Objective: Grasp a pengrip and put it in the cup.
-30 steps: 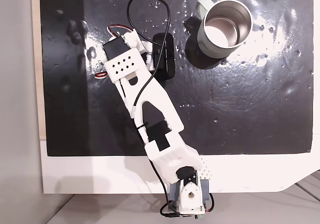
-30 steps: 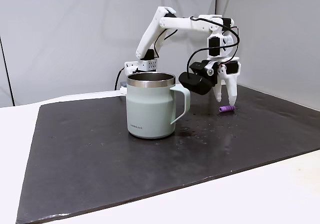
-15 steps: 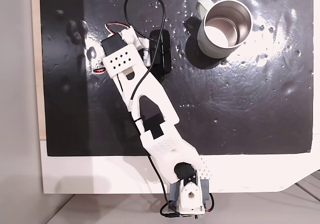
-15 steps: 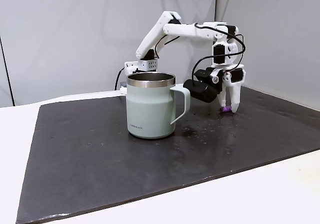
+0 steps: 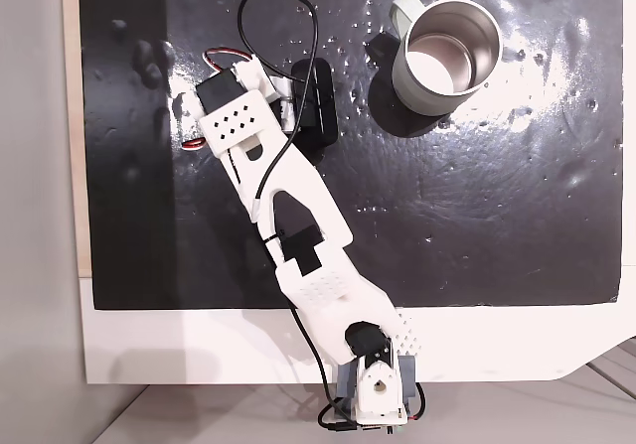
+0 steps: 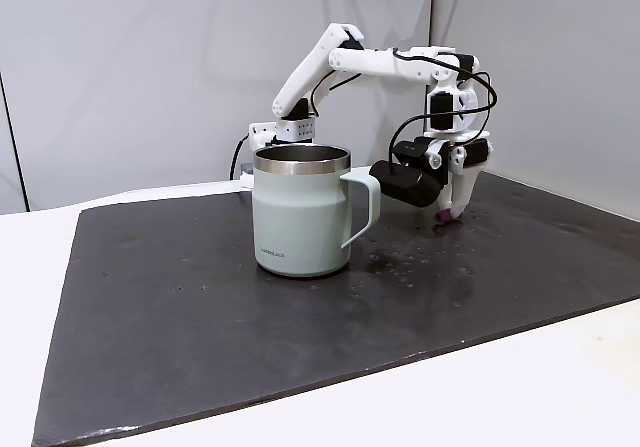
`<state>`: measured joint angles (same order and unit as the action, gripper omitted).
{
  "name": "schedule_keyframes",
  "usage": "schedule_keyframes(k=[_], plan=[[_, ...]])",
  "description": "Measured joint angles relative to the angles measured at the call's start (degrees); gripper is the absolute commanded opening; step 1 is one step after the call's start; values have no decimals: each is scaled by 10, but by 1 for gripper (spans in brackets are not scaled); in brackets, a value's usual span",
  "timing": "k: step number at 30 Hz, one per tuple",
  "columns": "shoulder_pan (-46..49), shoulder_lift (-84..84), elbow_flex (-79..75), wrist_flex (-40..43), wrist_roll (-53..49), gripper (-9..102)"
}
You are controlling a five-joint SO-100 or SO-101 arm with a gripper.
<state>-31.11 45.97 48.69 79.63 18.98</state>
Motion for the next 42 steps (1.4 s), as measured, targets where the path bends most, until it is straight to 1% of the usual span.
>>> schedule_keyframes(k=[6, 14, 25, 29, 38, 42], plan=[[0, 69, 0, 8, -8, 0], [16, 187, -40, 9, -21, 0], [55, 265, -41, 22, -21, 0], [98, 294, -33, 47, -21, 0], [249, 331, -31, 101, -34, 0], [301, 331, -31, 117, -46, 0]])
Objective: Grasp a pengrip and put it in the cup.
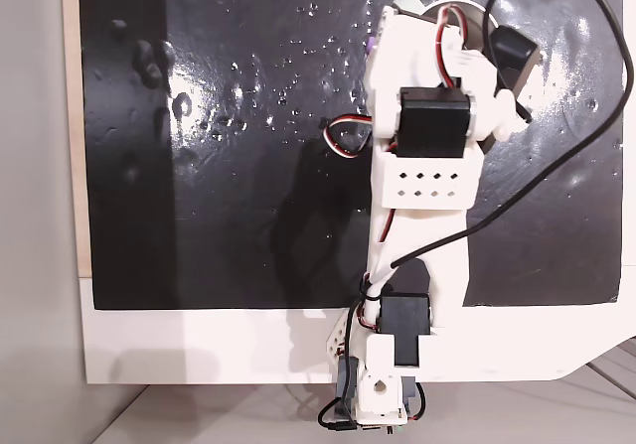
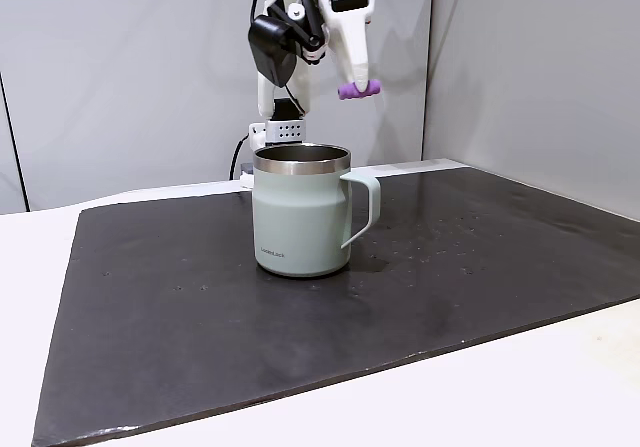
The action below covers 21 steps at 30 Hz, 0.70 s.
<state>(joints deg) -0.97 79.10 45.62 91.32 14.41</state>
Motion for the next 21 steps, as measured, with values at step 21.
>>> schedule_keyframes(k=[21], plan=[[127, -63, -107, 29, -18, 27]])
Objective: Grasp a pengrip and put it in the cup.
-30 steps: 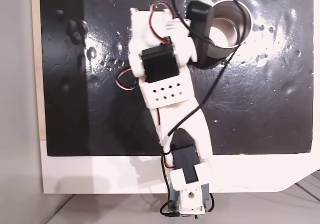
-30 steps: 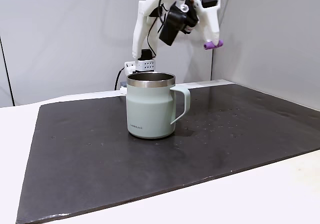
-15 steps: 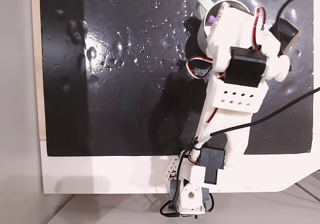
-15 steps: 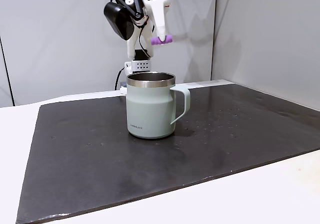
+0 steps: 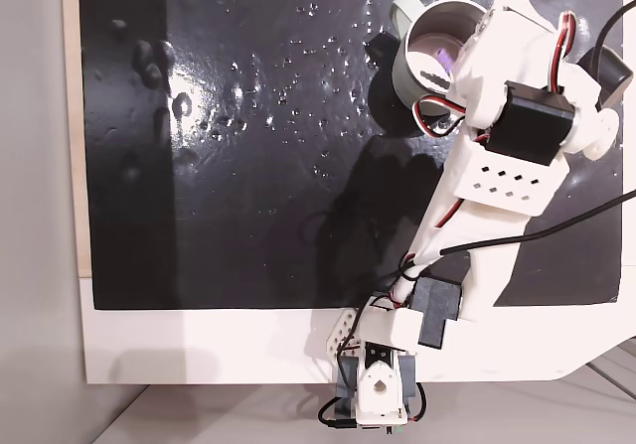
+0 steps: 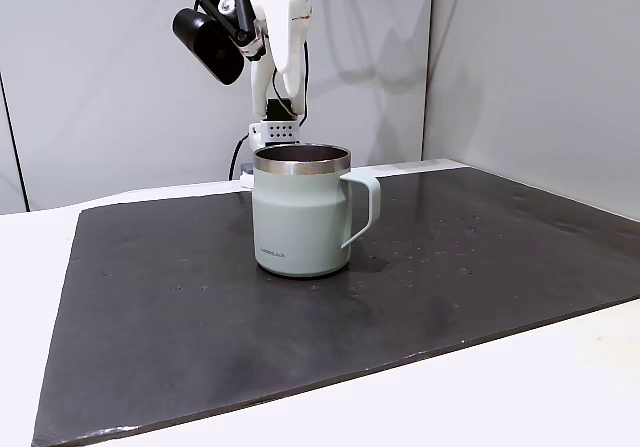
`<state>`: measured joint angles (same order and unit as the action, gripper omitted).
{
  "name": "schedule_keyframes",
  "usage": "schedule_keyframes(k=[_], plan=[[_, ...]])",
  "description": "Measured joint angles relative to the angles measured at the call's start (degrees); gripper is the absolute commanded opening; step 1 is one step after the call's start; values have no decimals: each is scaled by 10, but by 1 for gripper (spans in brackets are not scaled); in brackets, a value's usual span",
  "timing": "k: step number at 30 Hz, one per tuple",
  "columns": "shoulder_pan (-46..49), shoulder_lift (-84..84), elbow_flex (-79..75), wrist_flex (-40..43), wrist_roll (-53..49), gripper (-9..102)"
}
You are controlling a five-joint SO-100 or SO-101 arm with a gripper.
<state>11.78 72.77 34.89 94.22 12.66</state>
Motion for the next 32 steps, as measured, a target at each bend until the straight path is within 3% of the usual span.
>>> schedule_keyframes(k=[32], plan=[[-7, 0, 0, 1, 0, 23]])
